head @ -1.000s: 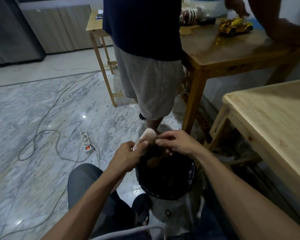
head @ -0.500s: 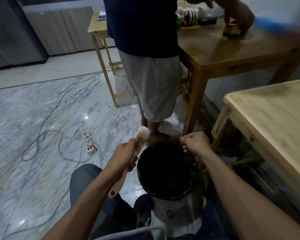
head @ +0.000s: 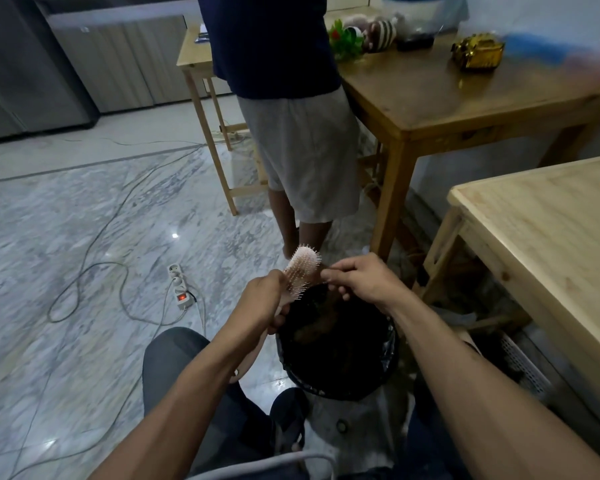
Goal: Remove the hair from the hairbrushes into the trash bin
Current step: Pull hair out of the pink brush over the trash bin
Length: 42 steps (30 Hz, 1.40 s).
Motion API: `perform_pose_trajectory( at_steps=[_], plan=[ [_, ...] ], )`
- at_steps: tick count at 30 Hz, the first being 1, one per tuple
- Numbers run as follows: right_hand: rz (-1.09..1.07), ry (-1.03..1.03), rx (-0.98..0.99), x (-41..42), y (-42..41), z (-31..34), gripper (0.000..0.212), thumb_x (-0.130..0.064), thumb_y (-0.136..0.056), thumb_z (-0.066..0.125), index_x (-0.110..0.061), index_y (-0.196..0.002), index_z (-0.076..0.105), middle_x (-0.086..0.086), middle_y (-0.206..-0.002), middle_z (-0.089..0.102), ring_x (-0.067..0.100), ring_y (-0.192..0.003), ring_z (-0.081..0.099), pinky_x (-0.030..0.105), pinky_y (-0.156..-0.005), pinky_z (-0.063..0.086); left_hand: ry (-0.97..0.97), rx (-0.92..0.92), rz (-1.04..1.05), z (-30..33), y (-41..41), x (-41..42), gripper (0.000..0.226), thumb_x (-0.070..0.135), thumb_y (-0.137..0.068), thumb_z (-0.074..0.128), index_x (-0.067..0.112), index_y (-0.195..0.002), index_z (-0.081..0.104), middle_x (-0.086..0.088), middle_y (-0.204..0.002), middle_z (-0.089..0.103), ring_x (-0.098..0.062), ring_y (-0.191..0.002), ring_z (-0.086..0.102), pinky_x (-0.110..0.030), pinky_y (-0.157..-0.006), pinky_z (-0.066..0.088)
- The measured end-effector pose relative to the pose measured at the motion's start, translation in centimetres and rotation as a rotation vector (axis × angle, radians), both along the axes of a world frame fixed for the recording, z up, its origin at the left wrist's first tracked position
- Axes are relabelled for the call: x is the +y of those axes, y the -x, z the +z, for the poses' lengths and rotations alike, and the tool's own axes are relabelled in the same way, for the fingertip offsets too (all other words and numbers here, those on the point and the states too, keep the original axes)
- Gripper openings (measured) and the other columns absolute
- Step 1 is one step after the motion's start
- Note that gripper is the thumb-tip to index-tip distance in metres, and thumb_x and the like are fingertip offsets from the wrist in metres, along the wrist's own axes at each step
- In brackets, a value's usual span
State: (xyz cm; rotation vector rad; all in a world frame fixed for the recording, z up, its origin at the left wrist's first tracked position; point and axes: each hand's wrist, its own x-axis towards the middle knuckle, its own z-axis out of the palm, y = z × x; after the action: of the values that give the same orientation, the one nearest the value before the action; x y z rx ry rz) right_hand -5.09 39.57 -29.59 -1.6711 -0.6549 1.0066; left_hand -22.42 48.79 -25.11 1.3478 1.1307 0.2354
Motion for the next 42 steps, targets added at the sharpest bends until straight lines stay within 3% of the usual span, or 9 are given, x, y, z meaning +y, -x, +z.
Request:
perform_pose_trajectory(
  at_steps=[13,17,19,23,27,32,34,38,42],
  plan=[
    [-0.691,0.234,0.027,0.6,-2.2,-2.1,0.016,-0.019,-0.093,0.075,-0.004,-0.091,0.075,0.006,-0.077,0.072,0.013,-0.055,0.062,0.021,-0.046,0.045,-0.013,0.034,-0.001,0.4,1.9,-1.3,0.026,0.027,-0.092,0.045,0.010,-0.074,0.053,-0.011,-0.061,0.049,-0.018,-0.043,0.032,-0.028,-0.049,0.021],
    [-0.723,0.258,0.028,-0.2,-3.9,-3.3,0.039,-0.029,-0.091,0.068,0.002,-0.116,0.069,0.018,-0.109,0.073,0.034,-0.090,0.073,0.045,-0.081,0.062,-0.033,-0.017,0.090,0.9,2.6,0.0,0.028,0.031,-0.095,0.040,0.010,-0.088,0.058,-0.008,-0.057,0.047,-0.015,-0.039,0.031,-0.025,-0.047,0.020],
    [-0.739,0.305,0.002,-1.4,-5.3,-3.8,0.035,-0.027,-0.093,0.066,0.002,-0.114,0.069,0.019,-0.106,0.072,0.034,-0.093,0.072,0.048,-0.086,0.061,-0.060,-0.083,0.192,1.1,3.7,1.7,0.034,0.036,-0.096,0.037,0.010,-0.095,0.059,-0.004,-0.056,0.045,-0.013,-0.038,0.029,-0.024,-0.046,0.019],
    [-0.458,0.357,0.111,-1.3,-2.9,-2.0,0.019,-0.020,-0.099,0.068,-0.003,-0.093,0.072,0.008,-0.078,0.068,0.015,-0.058,0.059,0.025,-0.050,0.051,-0.067,-0.052,0.179,0.7,3.8,2.4,0.031,0.037,-0.094,0.040,0.012,-0.087,0.057,-0.005,-0.059,0.044,-0.015,-0.040,0.030,-0.026,-0.046,0.020],
    [-0.238,0.393,0.127,0.3,-1.2,-1.2,0.025,-0.020,-0.102,0.061,-0.003,-0.118,0.071,0.009,-0.098,0.073,0.017,-0.073,0.069,0.028,-0.063,0.060,-0.069,-0.031,0.040,-0.2,1.8,0.5,0.030,0.032,-0.096,0.042,0.009,-0.080,0.055,-0.006,-0.056,0.048,-0.017,-0.040,0.036,-0.027,-0.047,0.024],
    [-0.075,0.555,-0.191,-0.3,-1.9,0.6,0.066,-0.013,-0.094,0.054,-0.018,-0.157,0.036,0.009,-0.109,0.069,0.020,-0.073,0.075,0.027,-0.049,0.054,-0.085,-0.031,-0.047,-0.3,0.6,-0.1,0.031,0.031,-0.096,0.043,0.008,-0.081,0.056,-0.008,-0.057,0.052,-0.018,-0.041,0.039,-0.025,-0.047,0.027],
    [-0.111,0.400,-0.259,-0.4,-2.0,1.2,0.076,-0.009,-0.086,0.054,-0.026,-0.157,0.036,0.006,-0.112,0.069,0.021,-0.072,0.071,0.029,-0.051,0.052,-0.091,-0.029,-0.070,-0.5,0.3,-0.3,0.030,0.031,-0.095,0.043,0.008,-0.081,0.057,-0.008,-0.056,0.053,-0.019,-0.042,0.040,-0.025,-0.047,0.028],
    [0.087,0.061,0.158,-0.7,-1.7,1.6,0.076,-0.008,-0.073,0.057,-0.023,-0.148,0.051,0.000,-0.138,0.063,0.011,-0.058,0.055,0.021,-0.045,0.039,-0.069,-0.043,-0.108,-0.3,-0.6,-0.4,0.031,0.032,-0.096,0.044,0.009,-0.081,0.058,-0.006,-0.055,0.053,-0.018,-0.041,0.039,-0.026,-0.046,0.027],
    [0.255,0.001,0.294,-1.3,-0.6,0.9,0.022,-0.016,-0.091,0.071,-0.012,-0.112,0.074,0.003,-0.095,0.076,0.008,-0.059,0.058,0.018,-0.053,0.050,-0.071,-0.045,-0.112,-0.2,-1.0,-0.4,0.032,0.033,-0.097,0.044,0.010,-0.082,0.058,-0.005,-0.052,0.053,-0.018,-0.039,0.039,-0.026,-0.046,0.027]
  ],
)
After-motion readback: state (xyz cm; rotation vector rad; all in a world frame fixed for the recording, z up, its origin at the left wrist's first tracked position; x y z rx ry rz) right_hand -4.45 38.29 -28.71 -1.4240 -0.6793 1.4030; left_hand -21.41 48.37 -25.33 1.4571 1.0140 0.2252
